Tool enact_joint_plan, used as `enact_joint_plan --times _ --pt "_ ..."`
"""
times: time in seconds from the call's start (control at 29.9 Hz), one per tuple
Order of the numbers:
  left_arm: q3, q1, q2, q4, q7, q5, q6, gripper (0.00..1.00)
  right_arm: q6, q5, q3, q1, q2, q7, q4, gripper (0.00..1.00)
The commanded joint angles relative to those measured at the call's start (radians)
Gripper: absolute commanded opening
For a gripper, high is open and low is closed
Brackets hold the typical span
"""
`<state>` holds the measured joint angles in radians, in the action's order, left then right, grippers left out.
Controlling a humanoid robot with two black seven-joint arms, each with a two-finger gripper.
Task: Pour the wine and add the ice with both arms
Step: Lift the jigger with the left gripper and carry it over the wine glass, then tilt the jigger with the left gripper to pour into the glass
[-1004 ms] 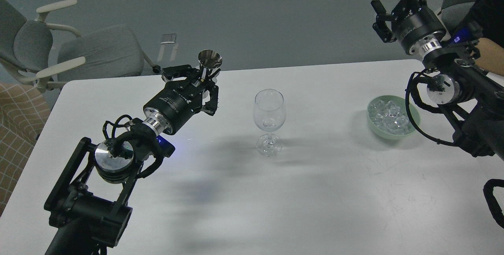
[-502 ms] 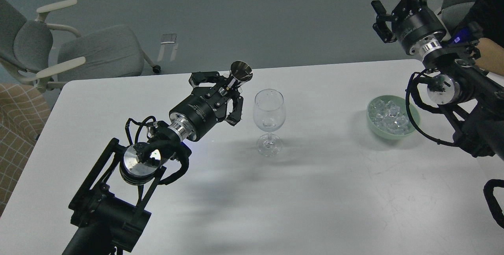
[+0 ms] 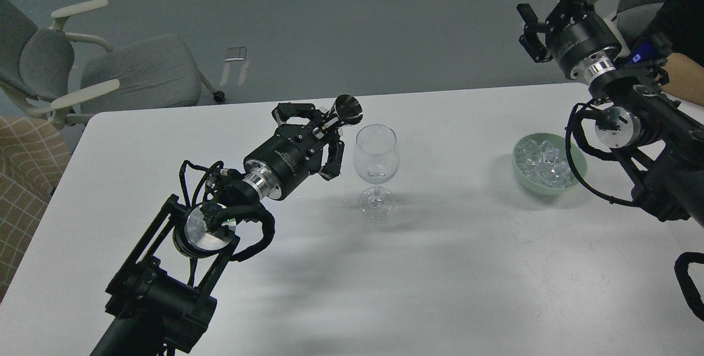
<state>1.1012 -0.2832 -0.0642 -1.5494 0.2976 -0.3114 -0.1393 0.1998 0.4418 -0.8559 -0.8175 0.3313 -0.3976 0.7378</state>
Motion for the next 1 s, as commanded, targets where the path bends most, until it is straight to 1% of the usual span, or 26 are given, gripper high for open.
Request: enact_joint_plan --times 0.0,0.2,0.97 --pt "-0.011 -0.014 0.000 0.000 0.000 -0.026 0.000 0.00 0.000 0.000 0.000 0.001 0.000 0.000 0.000 1.00" --pt "-0.043 -0.047 -0.009 0.003 0.002 -0.061 0.000 0.00 0.000 0.000 0.000 0.001 0.000 0.000 0.000 1.00" --pt "-0.052 -0.062 -0.022 0.006 0.003 -0.248 0.004 0.00 0.000 0.000 0.000 0.001 0.000 0.000 -0.001 1.00"
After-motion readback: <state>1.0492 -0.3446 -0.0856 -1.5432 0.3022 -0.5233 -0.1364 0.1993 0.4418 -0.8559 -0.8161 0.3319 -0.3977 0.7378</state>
